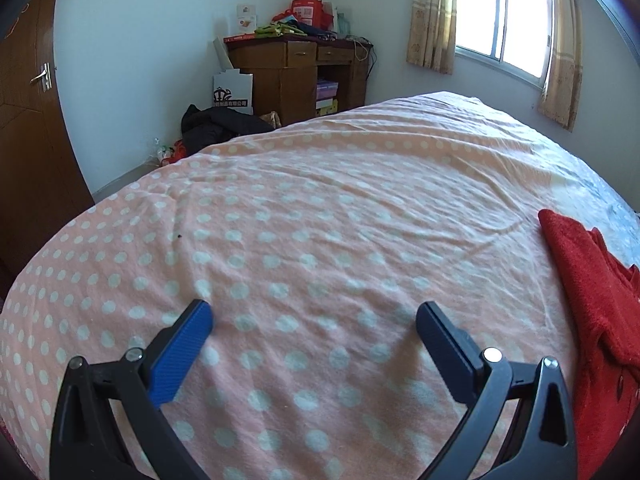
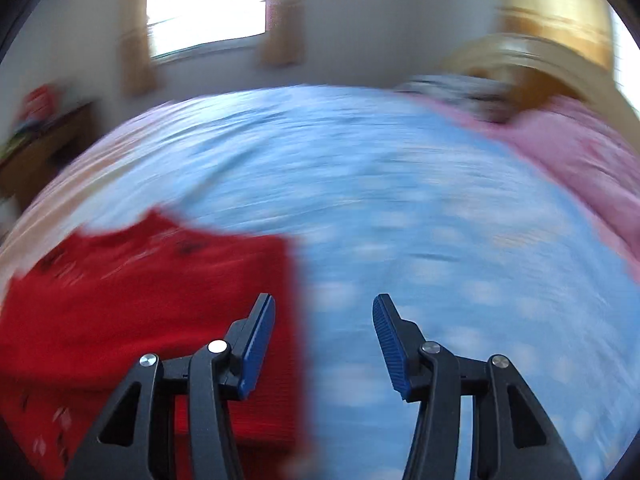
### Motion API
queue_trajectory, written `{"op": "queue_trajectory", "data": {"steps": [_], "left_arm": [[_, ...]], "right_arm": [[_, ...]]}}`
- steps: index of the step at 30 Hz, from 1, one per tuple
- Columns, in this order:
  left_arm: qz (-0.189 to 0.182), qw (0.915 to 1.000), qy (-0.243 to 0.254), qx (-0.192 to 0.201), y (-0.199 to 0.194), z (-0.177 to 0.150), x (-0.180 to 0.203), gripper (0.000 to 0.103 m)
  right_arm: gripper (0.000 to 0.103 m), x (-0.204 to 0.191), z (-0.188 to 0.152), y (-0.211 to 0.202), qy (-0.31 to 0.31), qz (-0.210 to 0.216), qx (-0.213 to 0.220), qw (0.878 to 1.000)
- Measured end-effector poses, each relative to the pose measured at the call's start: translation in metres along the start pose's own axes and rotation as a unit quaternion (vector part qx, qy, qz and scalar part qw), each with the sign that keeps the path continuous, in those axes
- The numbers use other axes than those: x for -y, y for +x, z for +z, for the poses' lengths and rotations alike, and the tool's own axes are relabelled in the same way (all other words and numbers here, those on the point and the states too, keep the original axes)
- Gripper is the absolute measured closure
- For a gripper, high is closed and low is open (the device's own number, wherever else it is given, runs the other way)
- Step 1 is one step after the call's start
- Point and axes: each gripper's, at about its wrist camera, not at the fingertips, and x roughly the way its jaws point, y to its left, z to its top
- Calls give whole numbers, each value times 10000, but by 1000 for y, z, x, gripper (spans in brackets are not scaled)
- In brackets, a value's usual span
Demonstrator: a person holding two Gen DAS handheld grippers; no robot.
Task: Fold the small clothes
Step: 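Move both grippers to the sweater hem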
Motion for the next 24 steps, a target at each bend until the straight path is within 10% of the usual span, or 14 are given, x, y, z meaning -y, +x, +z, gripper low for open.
{"op": "queue_trajectory", "data": {"steps": [6,10,13,21,24], "left_arm": [[135,9999,91,-17,2,0,4,0],[133,9999,88,-21,2,-1,6,0],[146,9998,95,-15,2,0,6,0],[120,9999,77,13,1,-1,5,0],[83,9999,73,-4,1,-3,4,0]], "right_arm": [[51,-27,-18,-29,-586,1461,-136,9874],[51,-40,-21,-14,-605,1160,-166,9913],[79,-54,-30,23,-958,1193,-725,9856],[74,-55,-36,0,-1383,672,-385,9874],[74,-23,-33,-61,-1099,942,423,9886]]}}
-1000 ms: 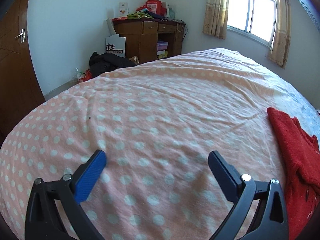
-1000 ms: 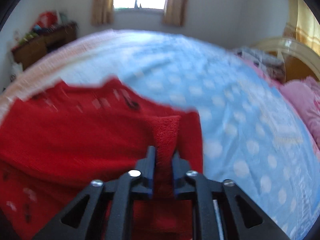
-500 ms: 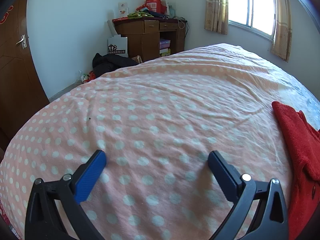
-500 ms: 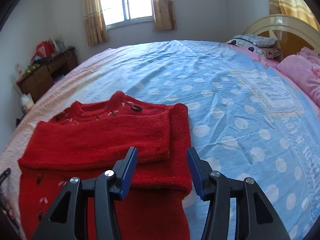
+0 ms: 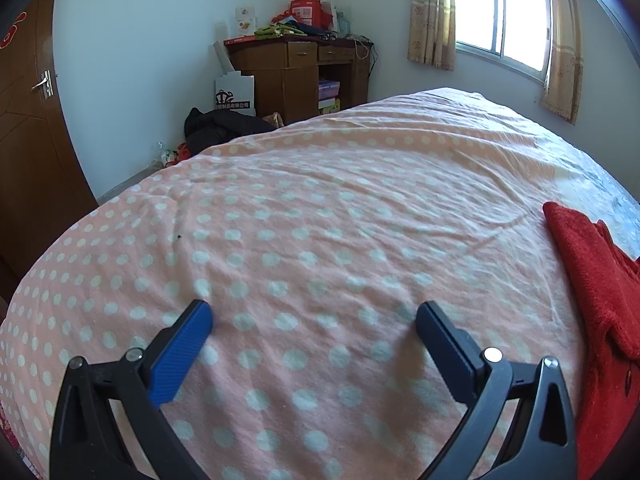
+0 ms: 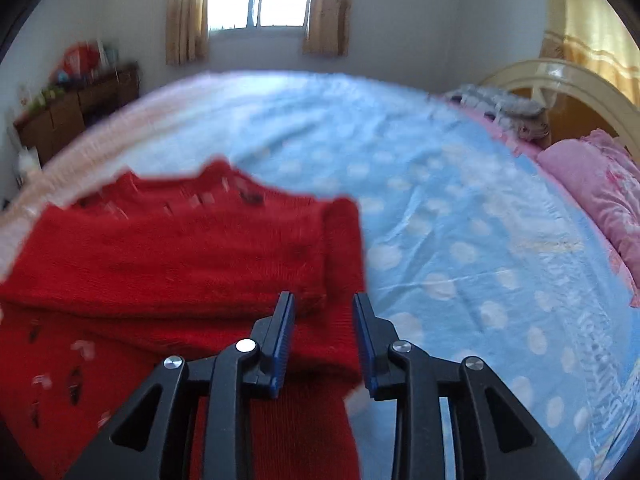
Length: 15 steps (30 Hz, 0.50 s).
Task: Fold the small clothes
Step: 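Move both grippers to the sweater hem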
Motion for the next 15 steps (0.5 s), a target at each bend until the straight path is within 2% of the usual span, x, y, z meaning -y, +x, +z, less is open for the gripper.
{"op": "queue_trajectory", "data": {"steps": [2,6,10,12,15], "left_arm": [[-48,10000,-6,-7,-1,-1,-2,0],[-241,9996,149,-74,-8,-1,-1,0],[-1025,9914,751,-321,-35,-13,4,0],[-1365,9844,1034,-406,-58,-33,4,0],[-1821,9713,1457,-472,-95,-66,3,0]], "right_arm": [[71,16,-2,-41,57,151,392,9991],[71,44,-16,-102,17,464,627,9970],[68,70,-53,-138,-166,906,192,9956],[68,79,-78,-150,-194,986,-72,9949],[68,85,-107,-156,-145,1362,-488,9894]]}}
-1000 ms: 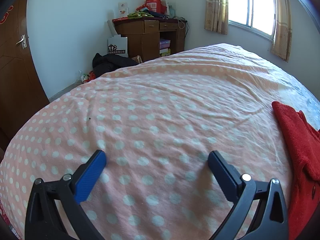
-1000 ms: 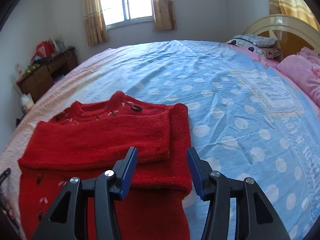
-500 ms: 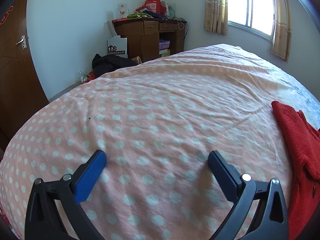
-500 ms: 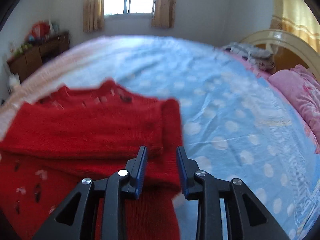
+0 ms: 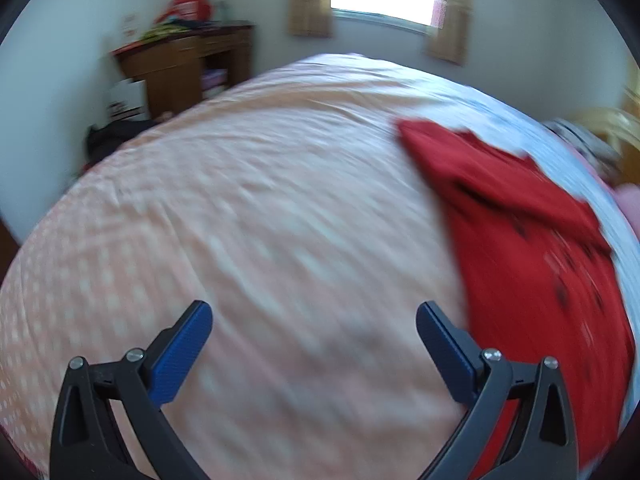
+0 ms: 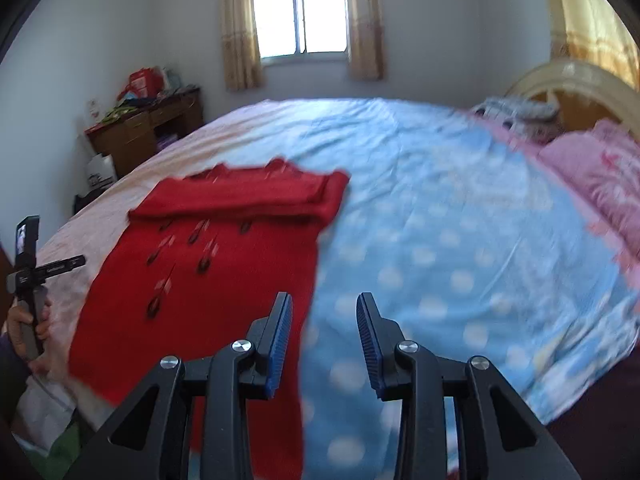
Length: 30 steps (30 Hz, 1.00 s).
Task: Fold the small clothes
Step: 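Move both grippers to the sweater hem, then grasp the sweater hem with the right gripper while the left gripper grasps it too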
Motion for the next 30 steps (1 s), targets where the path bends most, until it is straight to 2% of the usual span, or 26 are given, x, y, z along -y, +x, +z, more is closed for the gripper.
{"op": "queue_trajectory", "data": {"steps": [3,5,7,8,11,14,17,23,26,27,28,30], "left_arm": [[-441,9981,405,-161,-25,-34,24,0],[-673,9951,684,-231,-39,-53,40,0],[-839,9919,902,-325,-48,-67,53,2],[-922,9900,994,-382,-51,-76,61,3],[-979,9879,1022,-632,-44,-86,66,8],[-918,9890,1032,-534,-46,-89,68,8],[-1044,9887,892,-597,-47,-89,63,8],[-1427,9853,633,-696,-57,-108,59,9],[-1648,9822,510,-739,-59,-109,58,22],[-1760,9802,458,-781,-59,-109,57,35],[-1921,9768,386,-870,-59,-108,57,49],[-2001,9739,356,-1009,-57,-108,57,60]], "right_arm": [[67,-4,-30,1,13,237,-324,9992],[53,-3,-47,6,182,409,-429,9981],[46,4,-63,12,561,518,-478,9959],[46,5,-66,15,686,550,-527,9947],[46,10,-82,30,1005,755,-781,9890],[46,3,-90,37,951,793,-954,9877],[46,-1,-95,43,1017,941,-1094,9843],[46,-15,-99,49,918,1014,-1241,9828],[47,-18,-98,49,804,999,-1268,9836],[49,-20,-98,49,791,1013,-1284,9834],[56,-21,-98,49,758,1018,-1295,9834],[60,-21,-96,49,731,1004,-1296,9838]]}}
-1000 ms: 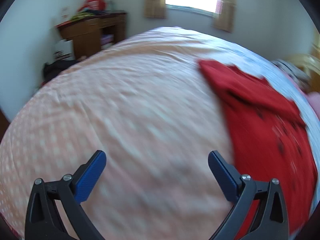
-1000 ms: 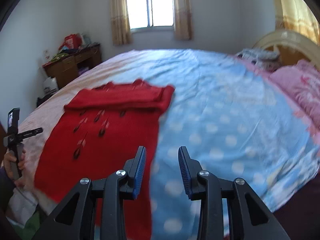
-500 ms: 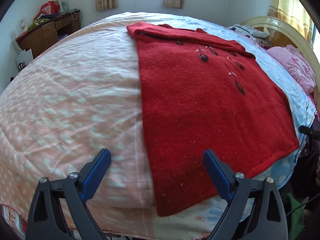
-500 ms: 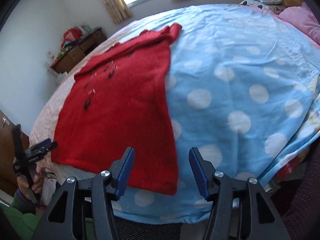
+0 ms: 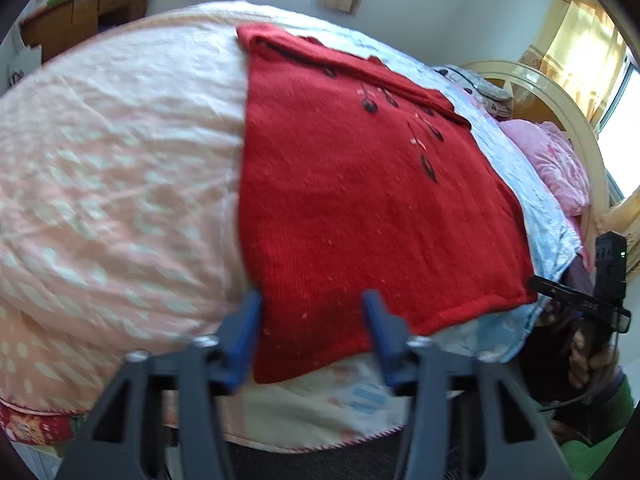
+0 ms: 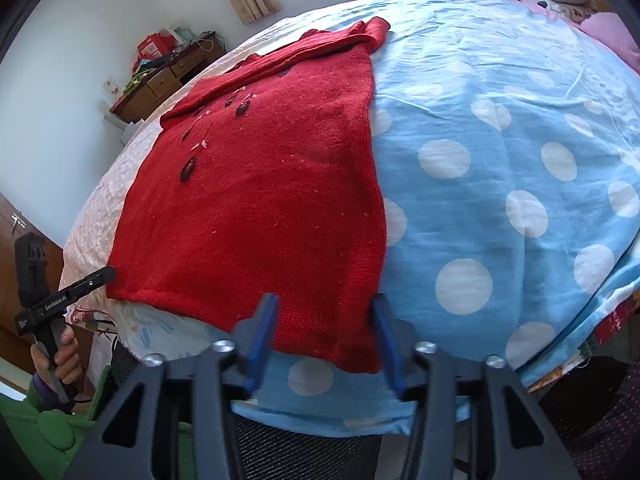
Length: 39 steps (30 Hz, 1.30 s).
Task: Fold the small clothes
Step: 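Grasp the sweater hem with the right gripper while the left gripper grasps it too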
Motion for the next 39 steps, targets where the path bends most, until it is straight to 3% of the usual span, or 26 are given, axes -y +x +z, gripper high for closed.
{"op": "queue_trajectory", "data": {"steps": [3,9,15,17,18,20,21,25,32,35,39], "left_arm": [[86,9999,57,-39,0,-2,3,61],[141,9997,95,-148,3,-12,4,37],[73,9999,-73,-104,7,-14,2,33],[46,9999,-131,-92,6,-14,-1,40],[90,9998,-137,-92,6,-15,-2,49],[253,9996,-98,-96,3,-16,-5,73],[291,9995,-68,-108,2,-17,-7,92],[89,9999,-54,-95,-7,-14,-7,93],[-421,9990,43,154,-29,21,8,93],[-378,9990,146,211,-27,50,12,94],[-157,9994,218,215,-16,79,12,94]], "right_arm": [[60,1,-1,0,34,-29,-34,10000],[60,8,-5,2,218,-79,-73,9997],[60,10,-7,3,256,-38,-57,9996],[60,10,-7,4,264,-15,-91,9996],[64,10,-7,4,251,-22,-109,9996],[96,11,-5,7,276,68,-297,9992],[96,13,-5,8,393,173,-387,9983],[96,13,-1,3,634,503,-433,9958],[97,-5,35,-30,606,1285,16,9899],[97,-7,61,-33,648,1490,184,9865],[97,-11,91,-28,597,1422,393,9873]]}}
